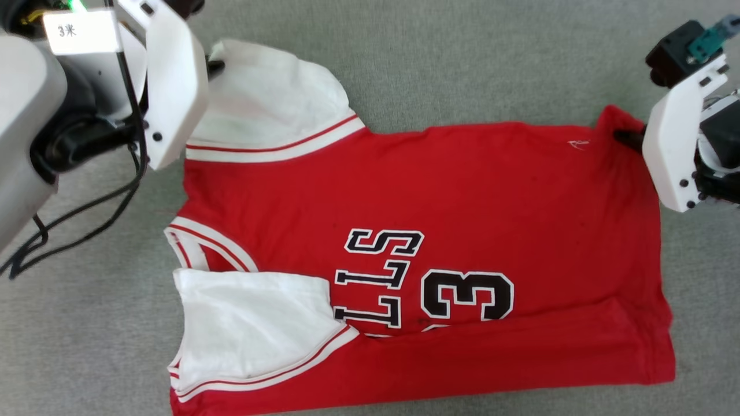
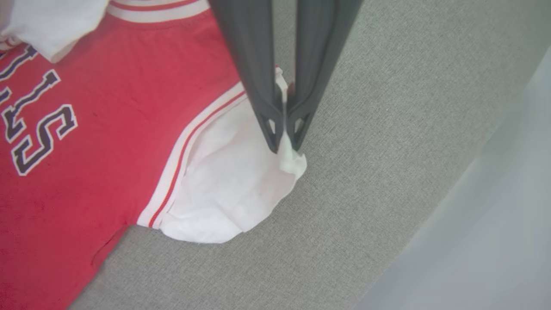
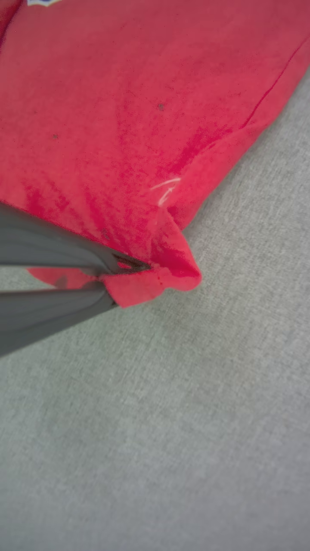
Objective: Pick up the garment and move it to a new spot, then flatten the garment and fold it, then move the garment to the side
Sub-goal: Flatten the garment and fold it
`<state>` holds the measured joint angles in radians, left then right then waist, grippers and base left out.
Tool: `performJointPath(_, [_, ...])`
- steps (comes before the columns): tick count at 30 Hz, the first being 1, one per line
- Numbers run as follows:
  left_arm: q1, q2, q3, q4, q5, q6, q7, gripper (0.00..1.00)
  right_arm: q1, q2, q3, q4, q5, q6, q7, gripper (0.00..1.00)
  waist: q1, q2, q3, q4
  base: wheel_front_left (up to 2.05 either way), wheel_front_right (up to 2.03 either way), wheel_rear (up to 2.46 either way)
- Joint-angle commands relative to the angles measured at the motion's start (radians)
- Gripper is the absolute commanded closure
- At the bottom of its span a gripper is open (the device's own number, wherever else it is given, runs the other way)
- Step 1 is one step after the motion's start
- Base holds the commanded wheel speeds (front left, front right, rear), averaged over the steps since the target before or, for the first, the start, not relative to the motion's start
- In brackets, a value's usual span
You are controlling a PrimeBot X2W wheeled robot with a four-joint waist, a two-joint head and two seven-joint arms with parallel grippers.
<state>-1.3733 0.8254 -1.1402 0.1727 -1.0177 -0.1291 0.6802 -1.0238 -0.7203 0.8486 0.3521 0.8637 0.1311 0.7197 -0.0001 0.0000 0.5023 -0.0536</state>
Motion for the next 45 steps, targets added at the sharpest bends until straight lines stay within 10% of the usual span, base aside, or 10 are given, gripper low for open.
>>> performJointPath(1, [0.022, 0.008, -0.001, -0.008, -0.008, 0.000, -0.015, 1.00, 0.009, -0.012, 0.005, -0.006, 0.010, -0.001, -0.025, 1.00, 0.0001, 0.0000, -0.048, 0.005, 0.00, 0.00, 0.00])
performJointPath(21, [0.431, 0.178, -0.093, -0.259, -0.077, 0.110, -0.201, 1.00, 0.322, -0.155, 0.084, -0.108, 0.093, -0.001, -0.334, 1.00, 0.0001, 0.0000, -0.310, 0.039, 0.00, 0.00, 0.00])
performJointPath(36, [0.754, 0.148, -0.124, -0.185, -0.132, 0.182, -0.357, 0.91, 0.544, -0.072, 0.056, -0.004, 0.091, -0.001, -0.441, 1.00, 0.0001, 0.0000, -0.310, 0.029, 0.00, 0.00, 0.00])
performJointPath(37, [0.759, 0.143, -0.120, -0.175, -0.135, 0.183, -0.371, 0.61, 0.545, -0.066, 0.053, 0.006, 0.084, -0.001, -0.451, 0.67, 0.0001, 0.0000, -0.311, 0.029, 0.00, 0.00, 0.00])
performJointPath(38, [0.761, 0.142, -0.115, -0.170, -0.130, 0.187, -0.390, 0.00, 0.544, -0.062, 0.052, 0.008, 0.078, -0.001, -0.458, 0.00, 0.0001, 0.0000, -0.315, 0.029, 0.00, 0.00, 0.00])
performJointPath(45, [0.781, 0.162, -0.054, -0.191, -0.086, 0.261, -0.563, 0.00, 0.539, -0.097, -0.003, -0.057, 0.057, -0.001, -0.539, 0.00, 0.0001, 0.0000, -0.363, 0.030, 0.00, 0.00, 0.00])
